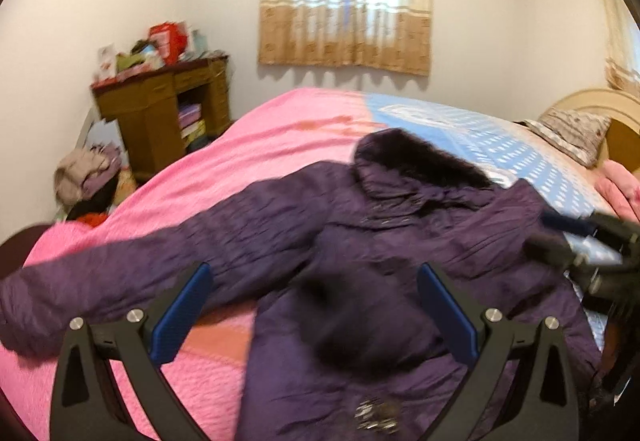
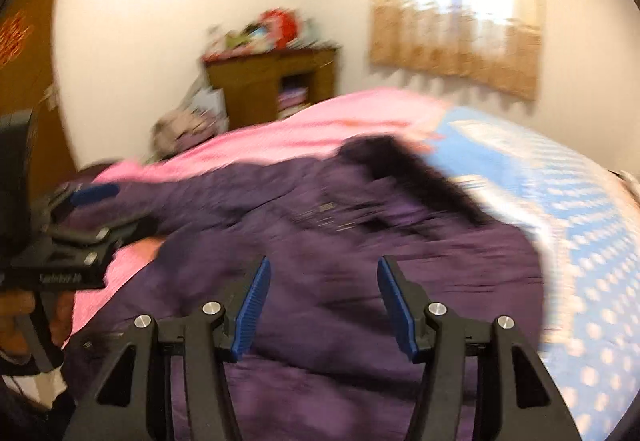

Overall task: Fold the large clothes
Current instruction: 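Lift the held sleeve cuff up off the bed with the right gripper, then fold the held sleeve across the jacket front toward the other sleeve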

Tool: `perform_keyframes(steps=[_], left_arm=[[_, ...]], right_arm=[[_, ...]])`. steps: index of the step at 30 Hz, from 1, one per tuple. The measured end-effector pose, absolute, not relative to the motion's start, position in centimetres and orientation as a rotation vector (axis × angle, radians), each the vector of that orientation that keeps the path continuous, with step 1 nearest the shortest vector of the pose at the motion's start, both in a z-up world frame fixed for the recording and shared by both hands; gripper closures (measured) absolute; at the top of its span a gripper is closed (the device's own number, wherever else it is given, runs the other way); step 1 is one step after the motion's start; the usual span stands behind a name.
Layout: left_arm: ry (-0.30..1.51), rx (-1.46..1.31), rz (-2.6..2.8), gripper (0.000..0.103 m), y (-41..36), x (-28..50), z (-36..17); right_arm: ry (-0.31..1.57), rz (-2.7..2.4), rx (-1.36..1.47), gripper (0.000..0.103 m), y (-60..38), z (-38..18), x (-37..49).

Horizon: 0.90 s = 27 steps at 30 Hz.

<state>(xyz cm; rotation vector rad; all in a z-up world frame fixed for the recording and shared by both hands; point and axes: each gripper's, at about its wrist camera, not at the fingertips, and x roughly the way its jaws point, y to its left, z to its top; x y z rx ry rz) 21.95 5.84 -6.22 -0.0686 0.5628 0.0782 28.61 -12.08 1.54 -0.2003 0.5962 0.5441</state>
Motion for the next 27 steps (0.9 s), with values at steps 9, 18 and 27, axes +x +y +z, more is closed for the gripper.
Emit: perform_keyframes(steps=[9,18,27], left_arm=[[0.605,0.098,0.04,0.0,-0.2,25.8,-8.6],[0.676,0.174,0.108,0.0,-1.0,28.7,-11.4],[0.726,0.195,0.078,0.0,-2.6,30.5,-12.7]], right_arm=[[0.604,0.28,-0.095,0.041,-19.9,1.1,33.6],[0.739,0.315,-0.172,0.041,-18.0,-4.6,37.8],[0.876,0.176,-0.151,0.042,-22.3,-9.6,40.2]])
